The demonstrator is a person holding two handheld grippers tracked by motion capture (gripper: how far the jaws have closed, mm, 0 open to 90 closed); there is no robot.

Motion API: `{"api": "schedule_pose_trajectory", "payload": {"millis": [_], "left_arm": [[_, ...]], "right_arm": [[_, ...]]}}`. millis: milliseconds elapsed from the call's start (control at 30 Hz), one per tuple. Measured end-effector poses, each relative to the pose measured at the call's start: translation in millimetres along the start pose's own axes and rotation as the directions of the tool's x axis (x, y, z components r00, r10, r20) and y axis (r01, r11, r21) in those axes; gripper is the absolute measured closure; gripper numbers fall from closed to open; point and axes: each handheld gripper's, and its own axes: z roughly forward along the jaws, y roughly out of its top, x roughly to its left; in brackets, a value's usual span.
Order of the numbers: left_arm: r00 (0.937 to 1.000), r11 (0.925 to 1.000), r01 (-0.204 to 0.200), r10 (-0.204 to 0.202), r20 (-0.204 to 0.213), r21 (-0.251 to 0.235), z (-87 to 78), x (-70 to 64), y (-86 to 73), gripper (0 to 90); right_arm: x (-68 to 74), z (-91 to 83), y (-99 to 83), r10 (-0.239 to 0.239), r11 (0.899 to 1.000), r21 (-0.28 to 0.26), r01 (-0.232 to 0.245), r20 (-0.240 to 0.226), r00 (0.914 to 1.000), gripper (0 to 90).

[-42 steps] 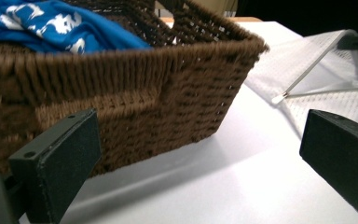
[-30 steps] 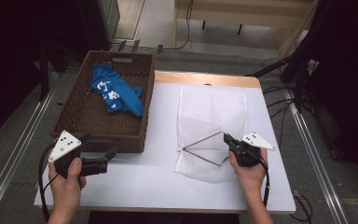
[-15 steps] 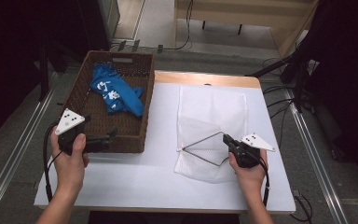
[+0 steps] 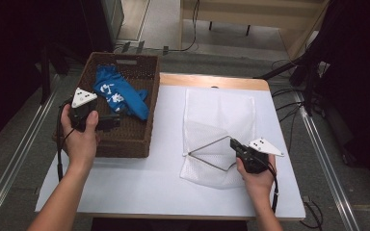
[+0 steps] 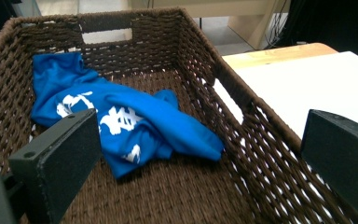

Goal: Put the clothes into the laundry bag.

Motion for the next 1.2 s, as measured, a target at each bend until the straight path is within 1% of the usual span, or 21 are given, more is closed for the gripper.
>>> {"api": "schedule_pose_trajectory", "payload": {"millis": [67, 133, 200, 300, 433, 467, 500, 533, 633, 700, 767, 833, 867, 900, 1000, 1033, 1067, 1100, 1133, 1167, 1200], "left_arm": [[0.9998, 1.0, 0.008, -0.008, -0.02, -0.002, 7.7, 2.1, 8.5, 0.0], [0.9996, 0.9999, 0.012, -0.012, -0.025, -0.004, 10.0, 3.2, 11.5, 0.0], [0.9987, 0.9991, 0.042, -0.043, -0.029, -0.009, 17.6, 7.6, 19.2, 0.0], [0.9975, 0.998, 0.063, -0.063, -0.032, -0.01, 24.1, 10.6, 22.3, 0.0], [0.9932, 0.995, 0.099, -0.1, -0.061, -0.004, 40.7, 16.7, 24.0, 0.0], [0.9891, 0.9905, 0.137, -0.136, -0.055, 0.012, 50.2, 21.8, 23.4, 0.0], [0.9891, 0.9905, 0.137, -0.136, -0.055, 0.012, 50.2, 21.8, 23.4, 0.0], [0.9801, 0.9813, 0.191, -0.189, -0.061, 0.026, 59.5, 28.7, 20.8, 0.0], [0.9689, 0.9712, 0.231, -0.225, -0.103, 0.057, 74.2, 36.2, 14.8, 0.0], [0.9635, 0.9621, 0.25, -0.236, -0.126, 0.109, 84.3, 39.4, 11.0, 0.0], [0.9639, 0.9562, 0.251, -0.232, -0.13, 0.151, 94.3, 41.4, 7.9, 0.0], [0.9611, 0.9481, 0.262, -0.24, -0.137, 0.179, 102.5, 43.6, 5.1, 0.0], [0.9559, 0.9392, 0.281, -0.257, -0.143, 0.197, 108.4, 45.3, 3.2, 0.0], [0.9554, 0.9374, 0.279, -0.249, -0.159, 0.209, 112.8, 46.7, 1.6, 0.0], [0.9569, 0.94, 0.245, -0.195, -0.215, 0.238, 125.3, 48.1, -0.5, 0.0], [0.9559, 0.9371, 0.246, -0.193, -0.222, 0.248, 128.1, 48.7, -0.8, 0.0], [0.9521, 0.9286, 0.259, -0.198, -0.233, 0.266, 132.8, 49.7, -1.5, 0.0], [0.9521, 0.9286, 0.259, -0.198, -0.233, 0.266, 132.8, 49.7, -1.5, 1.0], [0.9399, 0.9124, 0.283, -0.203, -0.275, 0.296, 140.5, 50.8, -3.4, 4.8], [0.9348, 0.9042, 0.289, -0.195, -0.297, 0.315, 144.5, 51.3, -4.2, 8.1], [0.9324, 0.8946, 0.291, -0.186, -0.31, 0.339, 148.6, 51.1, -5.7, 11.0]], "right_arm": [[-0.4, -0.1, 0.0, -0.001, 1.0, -0.001, 0.001, -0.001, 1.0, 89.9], [-0.6, -0.1, 0.0, -0.003, 1.0, -0.001, 0.003, -0.001, 1.0, 89.9], [-0.5, -0.2, 0.0, -0.002, 1.0, -0.001, 0.002, -0.002, 1.0, 89.9], [-0.5, 0.1, -0.1, -0.003, 1.0, -0.001, 0.003, -0.001, 1.0, 89.9], [-0.2, 0.4, -0.3, -0.005, 1.0, -0.002, 0.005, -0.003, 1.0, 89.9], [-0.3, 0.3, -0.3, -0.005, 1.0, -0.002, 0.005, -0.003, 1.0, 89.9], [-0.4, 0.2, -0.3, -0.006, 1.0, -0.002, 0.006, -0.003, 1.0, 89.8], [-0.5, 0.2, -0.2, -0.005, 1.0, -0.003, 0.005, -0.002, 1.0, 89.9], [-0.7, 0.5, -0.3, -0.004, 1.0, -0.003, 0.004, -0.003, 1.0, 89.9], [-0.8, 0.9, -0.5, -0.006, 1.0, -0.003, 0.006, -0.003, 1.0, 89.9], [-1.1, 1.4, -0.7, -0.008, 1.0, -0.004, 0.008, -0.004, 1.0, 89.9], [-1.0, 2.0, -1.0, -0.006, 1.0, 0.001, 0.006, -0.007, 1.0, 89.9], [-0.9, 2.3, -1.2, -0.006, 1.0, 0.001, 0.006, -0.008, 0.9999, 89.9], [-0.5, 2.9, -1.5, -0.007, 1.0, 0.002, 0.008, -0.007, 0.9999, 89.9], [0.0, 3.4, -1.9, -0.014, 1.0, 0.002, 0.014, -0.009, 0.9999, 89.9], [-0.1, 3.4, -1.9, -0.015, 1.0, 0.002, 0.015, -0.009, 0.9998, 89.9], [-0.1, 3.4, -2.0, -0.015, 1.0, 0.002, 0.015, -0.009, 0.9998, 89.9], [-0.4, 3.5, -2.0, -0.016, 1.0, 0.001, 0.016, -0.01, 0.9998, 89.9], [-0.5, 3.5, -2.0, -0.014, 1.0, 0.002, 0.014, -0.01, 0.9999, 89.9], [-0.6, 3.5, -2.1, -0.011, 1.0, 0.003, 0.011, -0.01, 0.9999, 89.9], [-0.8, 3.5, -2.1, -0.011, 1.0, 0.003, 0.011, -0.01, 0.9999, 89.9]]}}
